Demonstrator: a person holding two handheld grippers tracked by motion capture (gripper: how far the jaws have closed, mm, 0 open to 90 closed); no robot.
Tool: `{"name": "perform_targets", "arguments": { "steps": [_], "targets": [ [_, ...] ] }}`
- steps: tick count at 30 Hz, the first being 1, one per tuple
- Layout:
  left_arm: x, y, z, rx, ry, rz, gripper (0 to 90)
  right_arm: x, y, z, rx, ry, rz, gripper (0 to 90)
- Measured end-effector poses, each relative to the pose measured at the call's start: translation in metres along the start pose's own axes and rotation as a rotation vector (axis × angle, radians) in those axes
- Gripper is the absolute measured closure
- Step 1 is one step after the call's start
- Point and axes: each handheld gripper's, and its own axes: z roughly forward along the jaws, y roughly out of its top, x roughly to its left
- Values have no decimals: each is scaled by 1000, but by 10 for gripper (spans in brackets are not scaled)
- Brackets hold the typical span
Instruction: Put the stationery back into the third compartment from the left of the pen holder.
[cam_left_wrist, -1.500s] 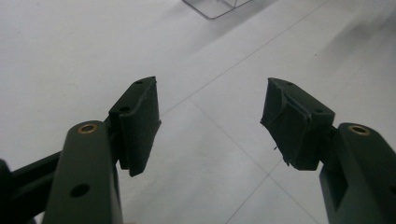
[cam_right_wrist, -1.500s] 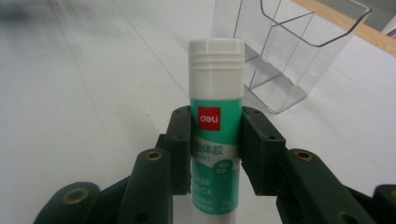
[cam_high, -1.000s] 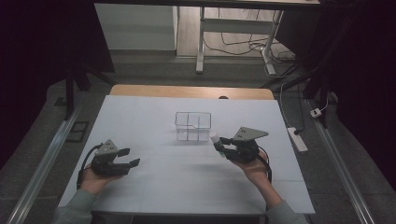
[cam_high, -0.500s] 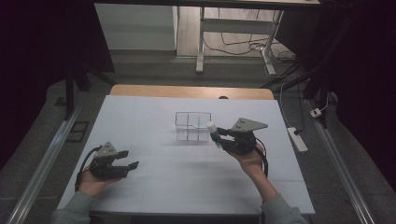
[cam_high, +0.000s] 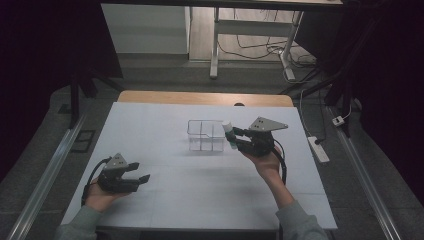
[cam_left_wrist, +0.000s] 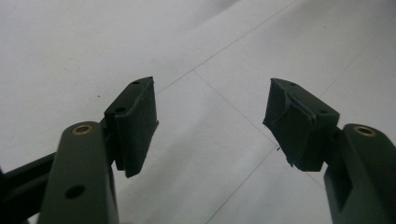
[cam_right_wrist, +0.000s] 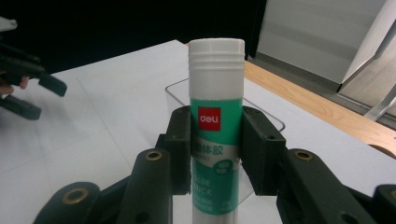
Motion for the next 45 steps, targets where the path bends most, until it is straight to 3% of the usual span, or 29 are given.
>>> {"name": "perform_targets", "arguments": {
  "steps": [9, 17, 29, 37, 39, 41, 45],
  "targets": [
    [1, 0, 0, 0, 4, -3, 332, -15, 9, 17, -40, -4, 41, 651],
    [2, -1, 0, 4, 3, -6, 332, -19, 16, 43, -27, -10, 56, 650],
    [2, -2, 1, 11, 1, -5, 332, -32, 7, 71, -30, -12, 118, 649],
    [3, -2, 2, 14, -2, -4, 332, -35, 3, 77, -27, -2, 147, 645],
    [3, -2, 1, 14, -2, -4, 332, -35, 3, 77, -27, -7, 149, 604],
    [3, -2, 1, 13, -1, -3, 332, -35, 2, 77, -29, -31, 164, 443],
    [3, -2, 1, 14, -2, -3, 332, -36, 2, 73, -7, -53, 171, 405]
  ]
}}
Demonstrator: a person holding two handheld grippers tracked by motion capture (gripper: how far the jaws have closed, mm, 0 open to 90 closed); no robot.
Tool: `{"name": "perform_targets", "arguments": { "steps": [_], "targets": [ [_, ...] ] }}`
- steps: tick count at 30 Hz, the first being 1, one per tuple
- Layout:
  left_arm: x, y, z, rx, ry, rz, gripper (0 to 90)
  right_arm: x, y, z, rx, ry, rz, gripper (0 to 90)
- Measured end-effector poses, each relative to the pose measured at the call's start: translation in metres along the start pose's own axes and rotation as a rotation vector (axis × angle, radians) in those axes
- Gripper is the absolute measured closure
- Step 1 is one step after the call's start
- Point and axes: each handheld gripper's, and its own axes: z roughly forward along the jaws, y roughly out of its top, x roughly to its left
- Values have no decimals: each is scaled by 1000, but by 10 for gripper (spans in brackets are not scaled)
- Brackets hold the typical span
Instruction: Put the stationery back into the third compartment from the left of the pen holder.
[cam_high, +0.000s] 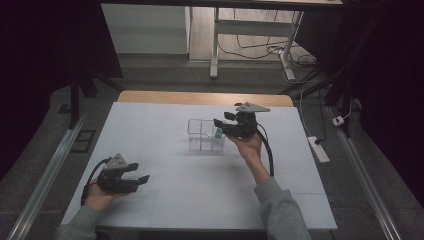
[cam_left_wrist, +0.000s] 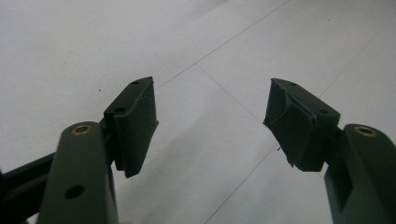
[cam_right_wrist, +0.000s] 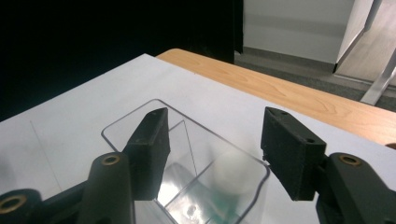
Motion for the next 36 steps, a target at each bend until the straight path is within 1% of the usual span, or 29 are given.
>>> {"name": "perform_targets", "arguments": {
  "steps": [4, 6, 7, 10, 15, 20, 28, 36],
  "targets": [
    [-1, 0, 0, 2, 0, 3, 332, -1, -1, -9, 6, -1, 2, 388],
    [-1, 0, 0, 1, 0, 3, 332, -1, -2, -12, 9, 1, -1, 385],
    [-1, 0, 0, 1, 1, 3, 332, -1, -3, -15, 20, 0, -4, 382],
    [-1, 0, 1, 5, 1, 3, 331, -2, -6, -22, 22, 3, -7, 385],
    [-1, 0, 1, 6, 1, 5, 330, -2, -13, -35, 58, 14, -14, 387],
    [-1, 0, 1, 5, 2, 1, 330, 0, -23, -51, 97, 12, -33, 384],
    [-2, 1, 1, 8, 3, 2, 329, 3, -48, -76, 142, 2, -32, 384],
    [-1, 1, 2, 7, 4, -2, 329, 1, -74, -106, 184, -24, -25, 384]
  ]
}}
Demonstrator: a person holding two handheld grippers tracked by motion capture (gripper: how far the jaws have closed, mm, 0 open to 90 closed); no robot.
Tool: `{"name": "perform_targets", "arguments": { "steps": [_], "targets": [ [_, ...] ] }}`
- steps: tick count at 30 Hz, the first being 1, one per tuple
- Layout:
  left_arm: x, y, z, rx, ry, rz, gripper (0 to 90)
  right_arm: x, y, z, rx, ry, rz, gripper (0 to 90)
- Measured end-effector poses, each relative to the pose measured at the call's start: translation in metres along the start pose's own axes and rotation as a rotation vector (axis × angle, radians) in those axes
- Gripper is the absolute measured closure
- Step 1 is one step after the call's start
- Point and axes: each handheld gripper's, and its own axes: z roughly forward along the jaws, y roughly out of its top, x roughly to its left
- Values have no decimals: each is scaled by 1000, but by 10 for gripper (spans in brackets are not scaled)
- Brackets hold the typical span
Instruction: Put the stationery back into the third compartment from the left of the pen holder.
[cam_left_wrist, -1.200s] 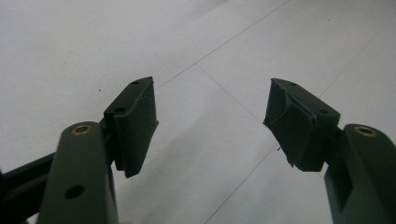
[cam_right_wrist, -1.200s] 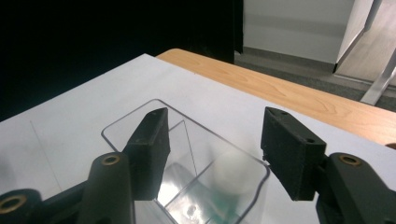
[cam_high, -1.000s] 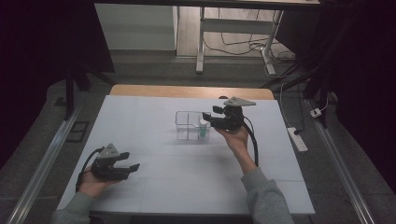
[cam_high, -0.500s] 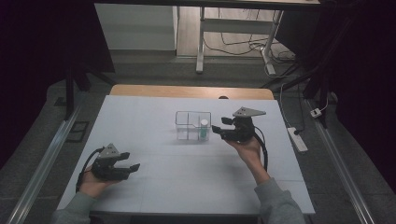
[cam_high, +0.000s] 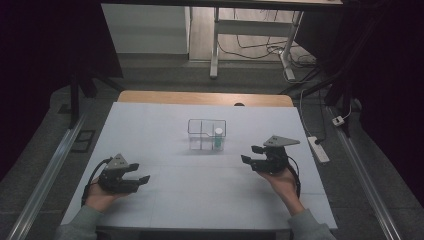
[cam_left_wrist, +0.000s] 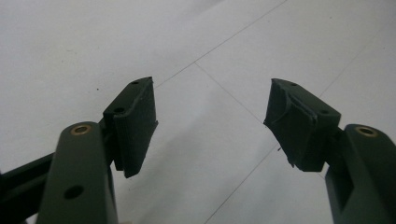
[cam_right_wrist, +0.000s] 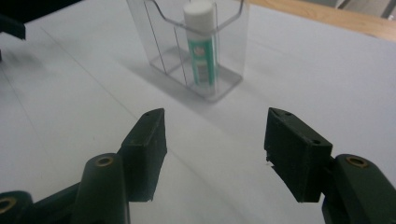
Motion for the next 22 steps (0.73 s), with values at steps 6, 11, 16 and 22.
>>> {"name": "perform_targets", "arguments": {
  "steps": [6, 11, 16, 22],
  "targets": [
    [0, 1, 1, -1, -1, 2, 329, -2, -23, -19, 24, -11, 11, 383],
    [-1, 1, 1, -2, -1, 2, 328, -4, -37, -29, 44, -21, 8, 379],
    [0, 1, 1, -3, -1, 2, 328, -5, -46, -37, 47, -20, 9, 374],
    [-1, 2, 0, -8, -3, 1, 327, -5, -50, -39, 39, -10, 1, 367]
  ]
}}
